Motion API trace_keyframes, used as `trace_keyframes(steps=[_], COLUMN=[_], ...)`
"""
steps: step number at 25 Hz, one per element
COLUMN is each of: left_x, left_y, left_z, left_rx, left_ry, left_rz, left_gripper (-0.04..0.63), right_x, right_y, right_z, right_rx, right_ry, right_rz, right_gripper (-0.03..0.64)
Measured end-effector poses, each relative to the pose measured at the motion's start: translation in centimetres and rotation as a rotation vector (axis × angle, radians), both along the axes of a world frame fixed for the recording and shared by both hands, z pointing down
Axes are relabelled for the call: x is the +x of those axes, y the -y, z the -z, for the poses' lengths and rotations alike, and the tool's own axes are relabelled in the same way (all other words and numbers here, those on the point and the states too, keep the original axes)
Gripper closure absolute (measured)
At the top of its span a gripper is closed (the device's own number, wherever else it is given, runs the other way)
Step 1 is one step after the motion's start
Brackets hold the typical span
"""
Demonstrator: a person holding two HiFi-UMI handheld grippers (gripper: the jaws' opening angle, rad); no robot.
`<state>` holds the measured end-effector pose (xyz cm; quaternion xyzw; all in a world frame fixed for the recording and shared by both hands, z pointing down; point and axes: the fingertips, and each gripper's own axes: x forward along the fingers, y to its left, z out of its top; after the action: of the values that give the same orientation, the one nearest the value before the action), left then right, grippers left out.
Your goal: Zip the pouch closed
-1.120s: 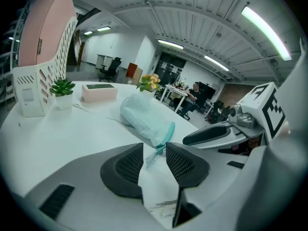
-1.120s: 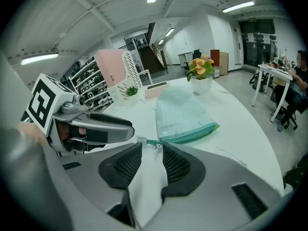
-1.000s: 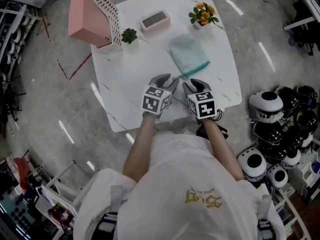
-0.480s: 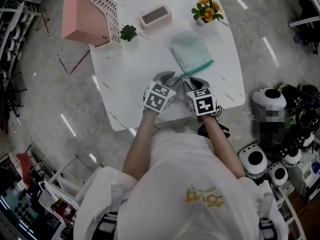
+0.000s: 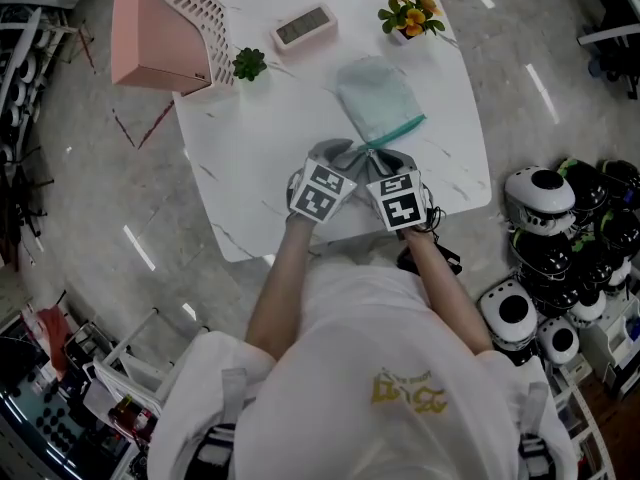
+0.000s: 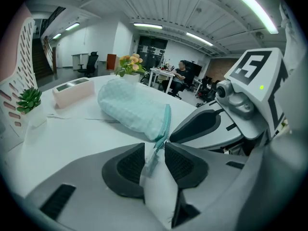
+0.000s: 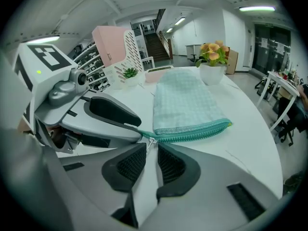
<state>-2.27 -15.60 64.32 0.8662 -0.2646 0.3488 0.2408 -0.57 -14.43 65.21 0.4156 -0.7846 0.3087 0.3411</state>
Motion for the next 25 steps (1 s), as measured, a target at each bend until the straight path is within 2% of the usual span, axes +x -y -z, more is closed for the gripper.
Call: trace_keyframes(steps=[10,18,25], left_x=[0.6,1.0,0.8], left_y=[-0.1,-0.9,-0.9], left_z=[-0.5,-0.6,-1.1], left_rx=[0.029,0.041,0.022], left_ry=[0.014,0.060,0.067], left_rz=[-0.037,-0.095,-0.094], left_gripper=[0.480,0.549,0.557], right_x=[0.1,0.2,-0.1], right_y=[0.1,0.2,0.1], right_z=[-0.3,-0.2,-0.3], right_rx=[0.019,0.028,0.042], right_ry=[-0.025,-0.064,-0.069], right_rz=[0.017,0.041,0.078], right_gripper=[0.554,0.586,0.598])
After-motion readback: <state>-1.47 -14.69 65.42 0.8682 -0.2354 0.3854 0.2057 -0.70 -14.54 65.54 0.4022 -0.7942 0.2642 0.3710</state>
